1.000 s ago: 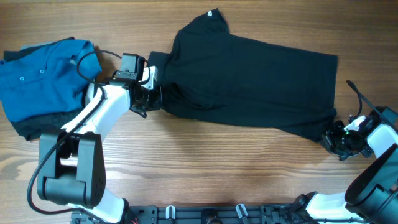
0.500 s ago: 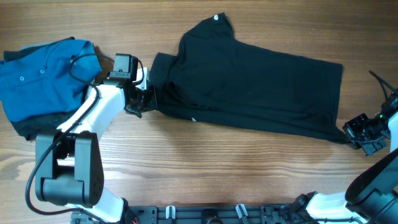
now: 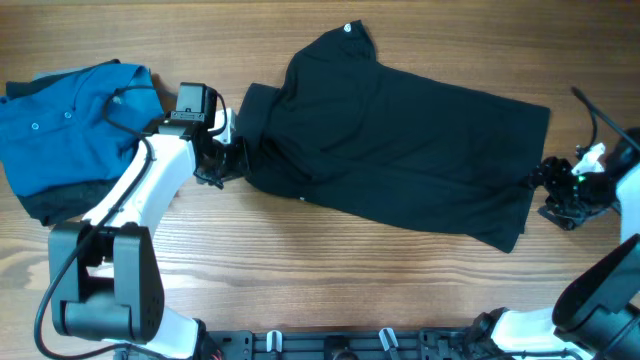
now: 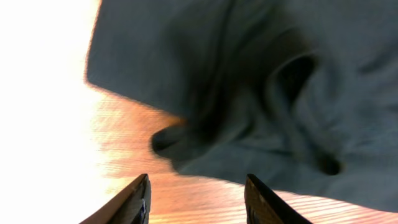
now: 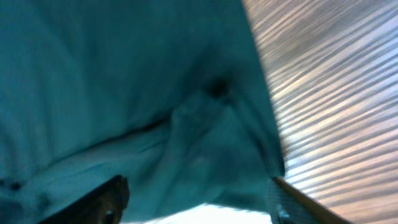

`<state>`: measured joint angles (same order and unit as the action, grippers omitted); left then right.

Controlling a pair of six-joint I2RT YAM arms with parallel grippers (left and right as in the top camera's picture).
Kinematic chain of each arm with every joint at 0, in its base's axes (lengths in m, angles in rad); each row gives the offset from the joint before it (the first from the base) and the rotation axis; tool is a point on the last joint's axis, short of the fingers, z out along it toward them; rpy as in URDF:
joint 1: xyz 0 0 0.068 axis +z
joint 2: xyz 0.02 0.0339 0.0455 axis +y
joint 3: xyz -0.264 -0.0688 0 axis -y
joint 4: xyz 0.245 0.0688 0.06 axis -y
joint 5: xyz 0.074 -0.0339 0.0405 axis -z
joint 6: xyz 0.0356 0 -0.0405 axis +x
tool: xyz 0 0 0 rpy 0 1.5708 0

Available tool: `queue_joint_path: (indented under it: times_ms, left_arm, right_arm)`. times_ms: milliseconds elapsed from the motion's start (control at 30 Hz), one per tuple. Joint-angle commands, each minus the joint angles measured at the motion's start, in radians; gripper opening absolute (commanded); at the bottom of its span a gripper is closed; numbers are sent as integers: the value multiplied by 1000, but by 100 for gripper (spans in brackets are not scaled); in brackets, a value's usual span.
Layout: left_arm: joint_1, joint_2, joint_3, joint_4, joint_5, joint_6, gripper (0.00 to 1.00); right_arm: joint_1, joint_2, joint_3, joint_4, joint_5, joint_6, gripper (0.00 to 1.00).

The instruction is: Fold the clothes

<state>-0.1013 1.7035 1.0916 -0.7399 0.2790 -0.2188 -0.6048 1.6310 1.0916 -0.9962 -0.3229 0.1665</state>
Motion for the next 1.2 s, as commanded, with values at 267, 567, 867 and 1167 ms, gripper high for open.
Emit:
queue_joint_path:
  times_ms: [267,567,867,1167]
  left_arm:
    - [-40,-26,23,105,125,10,56]
    - [-50,-26,23,94,113,10,57]
    - [-50,-26,23,132,114,10,71]
    - [-94,19,23,158,113,10,48]
  right_arm:
    - [59,3,-225,406,12,94,20]
    - [-30,-95,-37,76,133,106,4]
    - [-2,-93,-70,14,-15,21,52]
    - [37,-62,-447,361,59,266,4]
